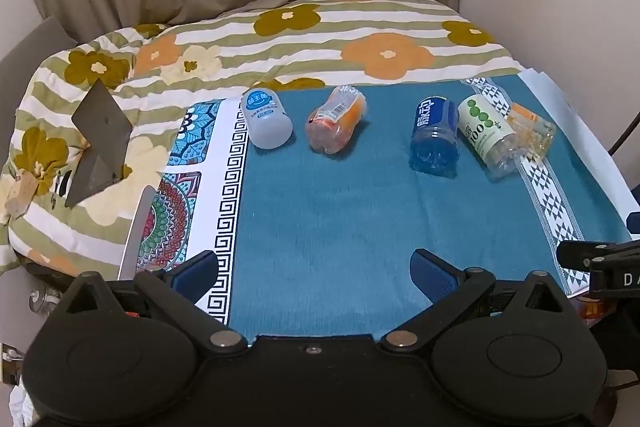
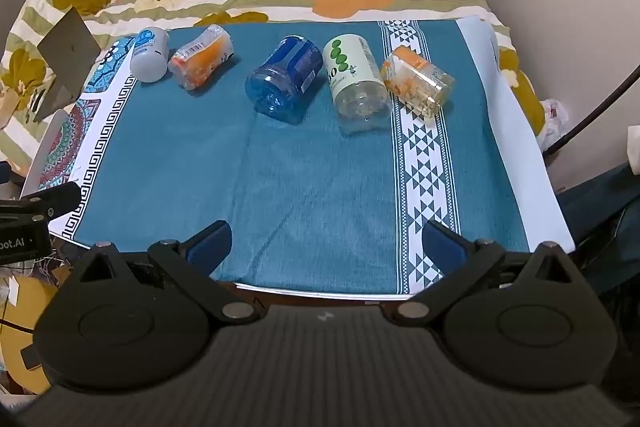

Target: Flip cup upright

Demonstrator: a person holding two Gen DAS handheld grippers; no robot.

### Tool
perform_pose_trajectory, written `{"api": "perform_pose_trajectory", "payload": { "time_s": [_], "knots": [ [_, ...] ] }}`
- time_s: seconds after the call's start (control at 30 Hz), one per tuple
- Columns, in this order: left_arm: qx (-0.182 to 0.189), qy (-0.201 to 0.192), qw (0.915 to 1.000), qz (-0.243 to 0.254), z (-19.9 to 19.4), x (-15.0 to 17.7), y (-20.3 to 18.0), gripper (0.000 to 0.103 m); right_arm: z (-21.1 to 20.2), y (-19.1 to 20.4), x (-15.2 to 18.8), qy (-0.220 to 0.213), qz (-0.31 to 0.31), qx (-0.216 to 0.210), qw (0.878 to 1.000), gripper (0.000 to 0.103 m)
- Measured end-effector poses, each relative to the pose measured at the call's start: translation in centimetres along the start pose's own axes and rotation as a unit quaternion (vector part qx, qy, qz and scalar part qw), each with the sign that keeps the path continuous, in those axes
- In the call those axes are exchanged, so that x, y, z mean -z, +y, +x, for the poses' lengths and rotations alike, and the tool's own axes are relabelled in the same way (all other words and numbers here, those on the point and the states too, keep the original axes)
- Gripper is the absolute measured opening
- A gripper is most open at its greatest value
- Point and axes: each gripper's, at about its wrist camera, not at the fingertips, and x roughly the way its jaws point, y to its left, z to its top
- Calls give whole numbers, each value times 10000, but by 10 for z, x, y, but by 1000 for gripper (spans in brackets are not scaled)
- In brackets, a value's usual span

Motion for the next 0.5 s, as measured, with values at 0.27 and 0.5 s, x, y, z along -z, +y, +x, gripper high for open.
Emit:
{"api": "perform_pose_trajectory", "payload": {
  "time_s": [0.27, 0.5],
  "knots": [
    [28, -48, 10000, -3, -3, -3, -1, 103, -3, -3, 1, -97, 17, -14, 10000, 103],
    [31, -53, 10000, -3, -3, -6, -2, 103, -3, -3, 0, -75, 26, -2, 10000, 103]
  ]
}}
